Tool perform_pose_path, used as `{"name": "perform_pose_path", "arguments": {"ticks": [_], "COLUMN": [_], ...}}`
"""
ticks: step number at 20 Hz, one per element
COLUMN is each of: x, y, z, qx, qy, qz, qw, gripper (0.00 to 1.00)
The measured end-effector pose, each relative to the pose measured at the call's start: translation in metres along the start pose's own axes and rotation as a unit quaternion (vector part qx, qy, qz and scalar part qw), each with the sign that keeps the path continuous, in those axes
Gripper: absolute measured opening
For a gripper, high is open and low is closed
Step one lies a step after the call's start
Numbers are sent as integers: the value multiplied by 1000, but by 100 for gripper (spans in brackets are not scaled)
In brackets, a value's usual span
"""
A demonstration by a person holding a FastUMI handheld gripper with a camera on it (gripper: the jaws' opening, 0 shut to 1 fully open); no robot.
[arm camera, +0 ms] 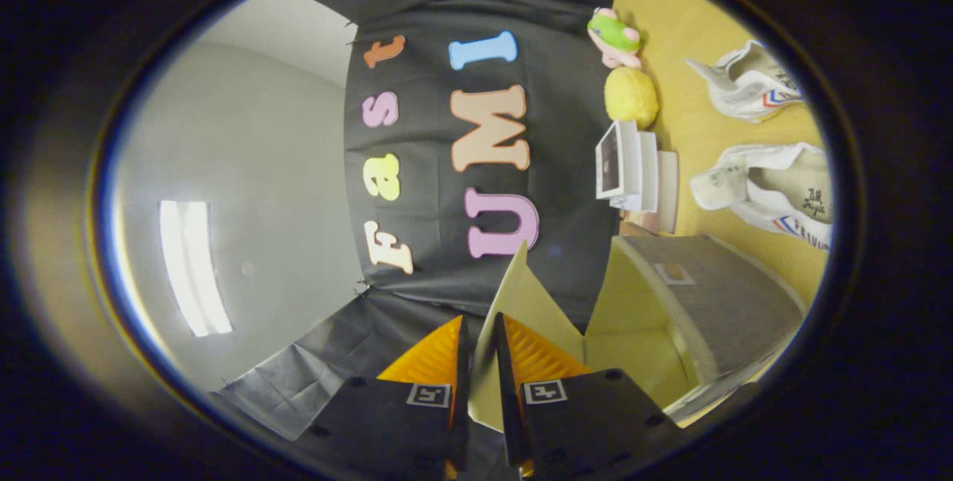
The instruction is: Open the storage box then place both shoes into the box .Put the left shoe in first, then the right shoe, with the right side of both shoes facing outward in a uniform manner.
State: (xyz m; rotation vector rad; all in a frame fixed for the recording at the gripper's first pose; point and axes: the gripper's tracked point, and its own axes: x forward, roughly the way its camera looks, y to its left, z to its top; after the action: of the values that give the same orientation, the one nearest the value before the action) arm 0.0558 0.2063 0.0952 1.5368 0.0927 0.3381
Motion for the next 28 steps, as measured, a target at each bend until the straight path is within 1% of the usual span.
{"name": "perform_pose_path", "arguments": {"ticks": [1, 5, 9, 11, 16, 18, 19, 23, 25, 28], "x": [5, 26, 43, 49, 41, 36, 35, 33, 30, 22], "y": [11, 34, 41, 38, 0, -14, -20, -30, -34, -30], "z": [-11, -60, -119, -159, -248, -266, -270, -281, -282, -254], "qx": [-8, -42, -44, -48, -84, -99, -107, -125, -134, -167], "qy": [12, 63, 125, 168, 262, 282, 286, 299, 301, 284], "qz": [6, 16, 30, 32, 13, 0, -4, -11, -15, -27], "qw": [1000, 997, 991, 984, 961, 954, 952, 946, 944, 944], "gripper": [24, 26, 26, 26, 26, 26, 23, 22, 48, 86]}}
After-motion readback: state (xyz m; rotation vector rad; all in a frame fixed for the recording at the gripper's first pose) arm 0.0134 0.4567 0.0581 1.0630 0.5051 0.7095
